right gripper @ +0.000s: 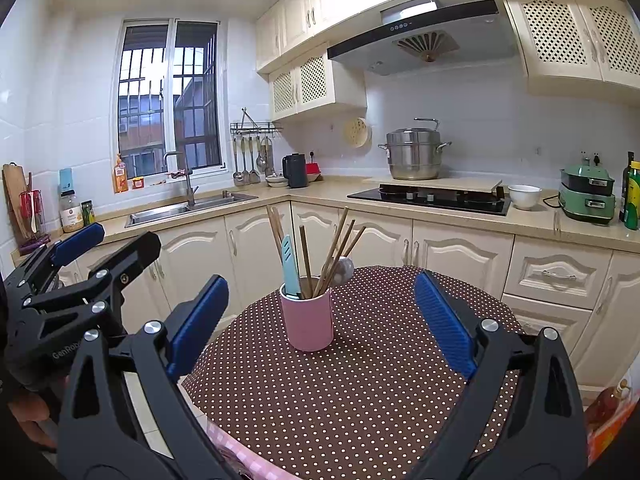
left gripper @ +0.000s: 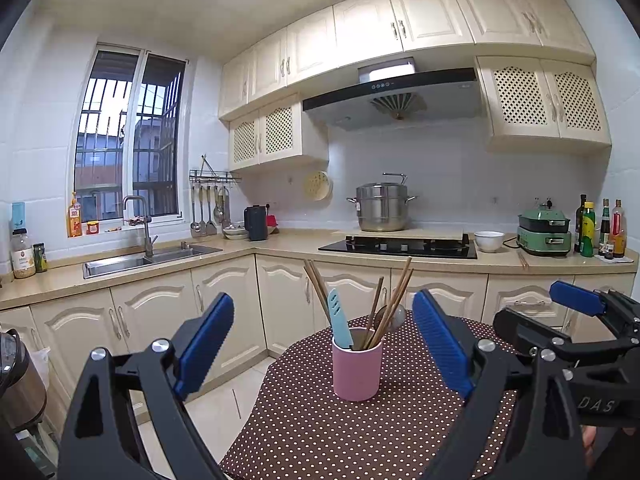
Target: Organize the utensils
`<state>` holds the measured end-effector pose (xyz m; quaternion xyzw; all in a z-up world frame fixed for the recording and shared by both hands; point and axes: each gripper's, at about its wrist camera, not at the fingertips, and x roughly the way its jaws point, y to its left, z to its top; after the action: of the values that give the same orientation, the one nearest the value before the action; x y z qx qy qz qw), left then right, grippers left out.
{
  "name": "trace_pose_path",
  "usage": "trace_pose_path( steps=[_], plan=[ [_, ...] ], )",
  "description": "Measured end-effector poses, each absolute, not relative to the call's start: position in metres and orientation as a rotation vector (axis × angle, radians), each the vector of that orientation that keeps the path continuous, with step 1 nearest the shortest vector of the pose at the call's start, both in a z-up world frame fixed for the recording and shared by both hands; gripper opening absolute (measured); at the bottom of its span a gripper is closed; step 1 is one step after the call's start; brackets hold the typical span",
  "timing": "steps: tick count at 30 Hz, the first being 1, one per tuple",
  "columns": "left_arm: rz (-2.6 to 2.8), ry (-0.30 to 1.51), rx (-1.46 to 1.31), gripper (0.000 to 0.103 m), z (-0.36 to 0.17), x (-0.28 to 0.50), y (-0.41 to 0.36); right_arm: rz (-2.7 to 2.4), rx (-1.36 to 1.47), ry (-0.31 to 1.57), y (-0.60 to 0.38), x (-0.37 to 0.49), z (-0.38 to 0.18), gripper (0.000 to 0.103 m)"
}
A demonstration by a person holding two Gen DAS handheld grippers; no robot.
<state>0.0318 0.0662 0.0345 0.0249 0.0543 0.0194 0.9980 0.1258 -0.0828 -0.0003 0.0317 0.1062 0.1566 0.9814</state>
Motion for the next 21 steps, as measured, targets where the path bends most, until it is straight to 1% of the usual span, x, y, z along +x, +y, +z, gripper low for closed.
trace_pose_path(
  steps=[21],
  plan=[
    [0.041, 0.129, 0.056, 0.089, 0.0281, 0.0404, 0.0690, 0.319, 0.072, 0.244, -0.0850, 0.1360, -0.0028, 0.092]
  ],
)
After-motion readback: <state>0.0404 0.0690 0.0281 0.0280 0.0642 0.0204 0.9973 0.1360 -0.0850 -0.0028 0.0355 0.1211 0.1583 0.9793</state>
